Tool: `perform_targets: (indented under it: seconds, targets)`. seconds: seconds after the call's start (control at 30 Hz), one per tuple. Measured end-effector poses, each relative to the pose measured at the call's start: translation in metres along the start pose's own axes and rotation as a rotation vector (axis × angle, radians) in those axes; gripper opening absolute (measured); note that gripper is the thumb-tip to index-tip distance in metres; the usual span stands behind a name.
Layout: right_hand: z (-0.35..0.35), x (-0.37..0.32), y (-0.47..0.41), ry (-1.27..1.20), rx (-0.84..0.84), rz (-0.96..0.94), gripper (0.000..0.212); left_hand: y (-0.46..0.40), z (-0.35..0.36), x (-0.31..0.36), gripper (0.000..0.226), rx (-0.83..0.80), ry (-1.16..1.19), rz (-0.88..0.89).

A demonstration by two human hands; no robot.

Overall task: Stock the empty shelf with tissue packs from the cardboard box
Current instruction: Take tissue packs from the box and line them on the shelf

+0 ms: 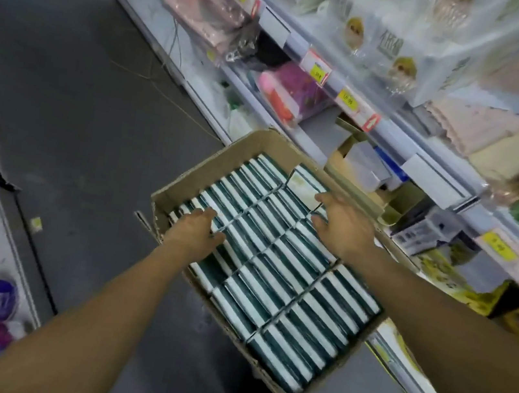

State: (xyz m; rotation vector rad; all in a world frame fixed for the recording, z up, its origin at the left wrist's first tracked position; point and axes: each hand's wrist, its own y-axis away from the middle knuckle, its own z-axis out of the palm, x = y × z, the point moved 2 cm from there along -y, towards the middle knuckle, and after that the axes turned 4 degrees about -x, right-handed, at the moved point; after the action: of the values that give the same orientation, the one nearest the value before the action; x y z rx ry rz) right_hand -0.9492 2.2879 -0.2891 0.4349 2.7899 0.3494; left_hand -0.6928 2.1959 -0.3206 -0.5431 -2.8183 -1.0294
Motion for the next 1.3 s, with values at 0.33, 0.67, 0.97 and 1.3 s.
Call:
perform_targets:
  seconds: [0.33,0.67,0.97,1.3]
  targets:
    - [0.048,0.017,-0.112,0.284,-0.092,0.029,0.05,-0.064,0.038,-0.022,0.048,-0.232,-0.226,-0.298]
    - [0.065,0.009,-0.118,0.395,-0.078,0.065,0.038,-0.069,0.022,-0.034,0.063,-0.397,0.004,-0.35]
    - [0.015,-0.028,-0.02,-0.305,0.177,-0.078,0.028,0.01,-0.012,-0.015,0.026,-0.107,1.126,-0.316]
    - [-0.064,-0.036,0.121,-0.137,0.561,-0.341,0.027,0.122,-0.058,0.071,0.019,-0.018,1.349,0.092]
